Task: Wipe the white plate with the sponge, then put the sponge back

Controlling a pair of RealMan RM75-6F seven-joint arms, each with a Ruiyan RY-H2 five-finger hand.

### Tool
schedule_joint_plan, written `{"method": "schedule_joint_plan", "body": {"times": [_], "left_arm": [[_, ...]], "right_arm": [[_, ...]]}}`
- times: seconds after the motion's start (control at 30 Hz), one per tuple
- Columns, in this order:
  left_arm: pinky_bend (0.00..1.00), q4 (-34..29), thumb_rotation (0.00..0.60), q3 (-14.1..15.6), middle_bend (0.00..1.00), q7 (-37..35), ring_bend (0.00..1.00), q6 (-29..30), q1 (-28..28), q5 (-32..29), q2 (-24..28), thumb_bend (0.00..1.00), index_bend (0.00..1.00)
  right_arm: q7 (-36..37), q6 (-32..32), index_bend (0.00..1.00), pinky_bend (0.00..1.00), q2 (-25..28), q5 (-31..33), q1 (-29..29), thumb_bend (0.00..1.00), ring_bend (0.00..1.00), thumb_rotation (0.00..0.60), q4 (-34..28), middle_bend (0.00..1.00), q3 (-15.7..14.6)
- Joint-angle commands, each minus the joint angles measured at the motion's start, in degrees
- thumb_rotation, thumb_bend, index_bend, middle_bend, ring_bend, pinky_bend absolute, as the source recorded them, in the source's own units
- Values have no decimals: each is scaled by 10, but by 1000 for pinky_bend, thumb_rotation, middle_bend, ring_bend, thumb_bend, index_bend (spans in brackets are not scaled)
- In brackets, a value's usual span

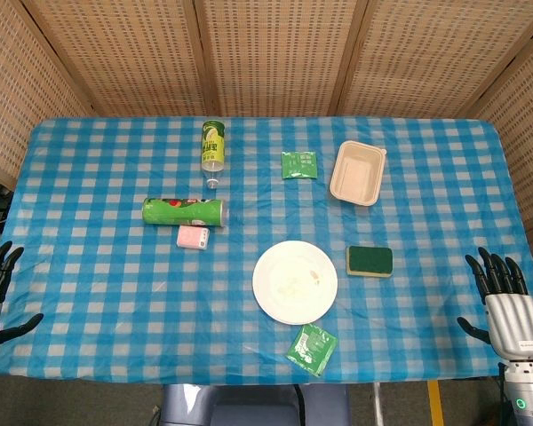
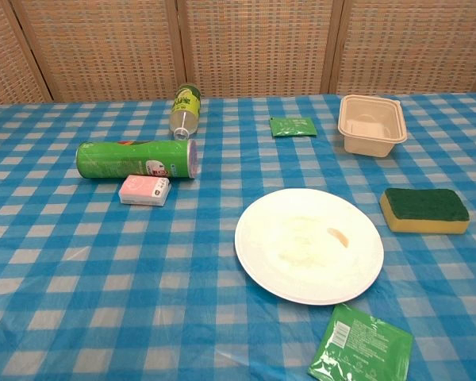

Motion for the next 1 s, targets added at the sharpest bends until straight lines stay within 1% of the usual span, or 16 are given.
{"method": "schedule_joint_plan", "body": {"times": [0.03,0.27,0.37,0.5,0.6,0.67,0.77,0.83,0.93,1.0], "left_arm": [[0,0,600,0,0,0,0,-1,0,0,0,0,0],[0,0,600,-2,0,1,0,-6,-2,-6,-1,0,0],[0,1,600,-7,0,2,0,-9,-5,-13,-2,0,0],[0,5,600,-12,0,6,0,-19,-10,-24,-6,0,0],[0,6,600,-18,0,10,0,-26,-13,-38,-9,0,0],[0,6,600,-21,0,14,0,-29,-15,-43,-11,0,0],[0,7,600,-23,0,21,0,-34,-18,-51,-14,0,0],[0,9,600,-26,0,27,0,-40,-21,-60,-18,0,0],[0,12,600,-29,0,32,0,-48,-24,-71,-21,0,0],[0,14,600,-32,0,35,0,-53,-26,-79,-23,0,0]], "right_arm": [[0,-2,18,0,0,1,0,0,0,600,0,0,0],[2,-13,18,0,-2,2,6,0,0,600,1,0,-1],[-8,-37,18,0,-4,0,26,0,0,600,3,0,6],[-48,-91,23,0,-6,8,71,0,0,600,4,0,25],[-61,-161,41,0,-3,24,125,0,0,600,-6,4,48],[-69,-198,60,1,-3,38,153,0,0,600,-12,30,60],[-81,-249,108,52,-14,62,191,0,12,600,-15,99,75],[-94,-293,155,122,-29,93,221,0,55,600,-11,154,85],[-109,-330,197,185,-50,121,250,0,113,600,-6,207,91],[-133,-349,210,217,-72,145,269,0,139,600,8,229,93]]}}
